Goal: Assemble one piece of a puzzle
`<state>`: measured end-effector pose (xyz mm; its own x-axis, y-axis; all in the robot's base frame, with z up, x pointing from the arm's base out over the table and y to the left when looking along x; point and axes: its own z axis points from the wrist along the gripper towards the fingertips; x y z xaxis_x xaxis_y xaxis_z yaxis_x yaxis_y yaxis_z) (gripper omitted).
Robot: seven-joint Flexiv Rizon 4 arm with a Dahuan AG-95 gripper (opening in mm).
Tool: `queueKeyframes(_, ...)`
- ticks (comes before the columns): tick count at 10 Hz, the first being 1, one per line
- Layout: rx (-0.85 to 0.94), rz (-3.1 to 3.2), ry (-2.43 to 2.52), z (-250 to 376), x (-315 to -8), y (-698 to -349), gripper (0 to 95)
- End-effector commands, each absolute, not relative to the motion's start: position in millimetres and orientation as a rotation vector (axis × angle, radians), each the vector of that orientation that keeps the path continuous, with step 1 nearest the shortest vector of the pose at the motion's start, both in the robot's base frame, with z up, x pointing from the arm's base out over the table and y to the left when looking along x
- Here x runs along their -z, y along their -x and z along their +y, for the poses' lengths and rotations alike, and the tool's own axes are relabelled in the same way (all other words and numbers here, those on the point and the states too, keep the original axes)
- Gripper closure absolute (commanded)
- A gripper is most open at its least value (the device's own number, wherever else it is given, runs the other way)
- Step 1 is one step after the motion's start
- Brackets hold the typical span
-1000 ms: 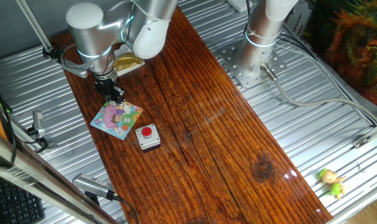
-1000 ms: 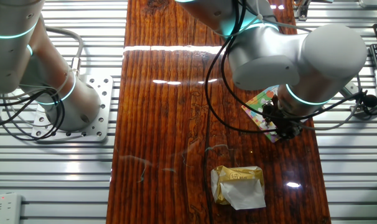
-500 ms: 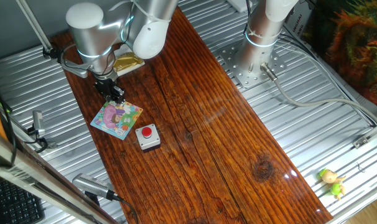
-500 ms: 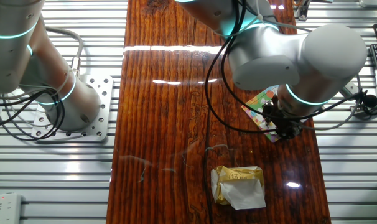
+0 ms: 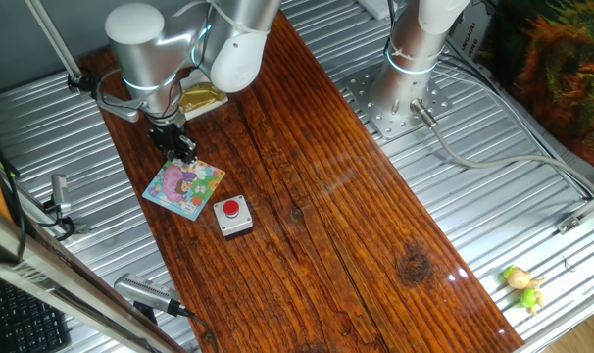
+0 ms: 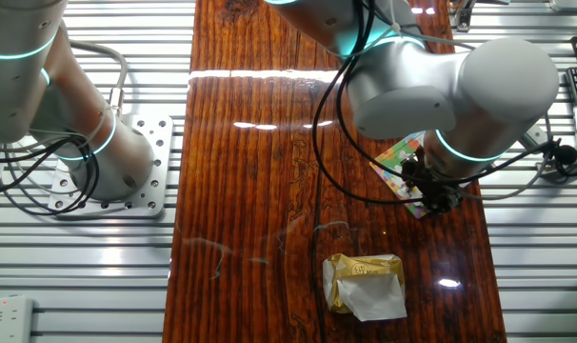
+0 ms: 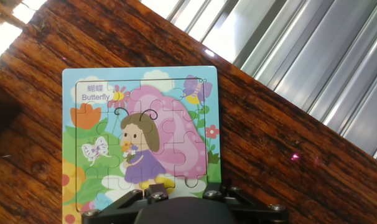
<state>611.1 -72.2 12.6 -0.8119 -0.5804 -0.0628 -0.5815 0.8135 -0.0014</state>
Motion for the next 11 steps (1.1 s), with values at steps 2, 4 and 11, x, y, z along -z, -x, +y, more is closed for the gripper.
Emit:
queueKeyframes(2, -0.027, 2.931, 0.938, -72.4, -12.6, -611.4, 95.0)
queueKeyframes(4, -0.033, 2.928, 0.934, -72.4, -12.6, -611.4, 95.0)
queueKeyframes(11, -0.035, 2.922, 0.928, -72.4, -11.9, -611.4, 95.0)
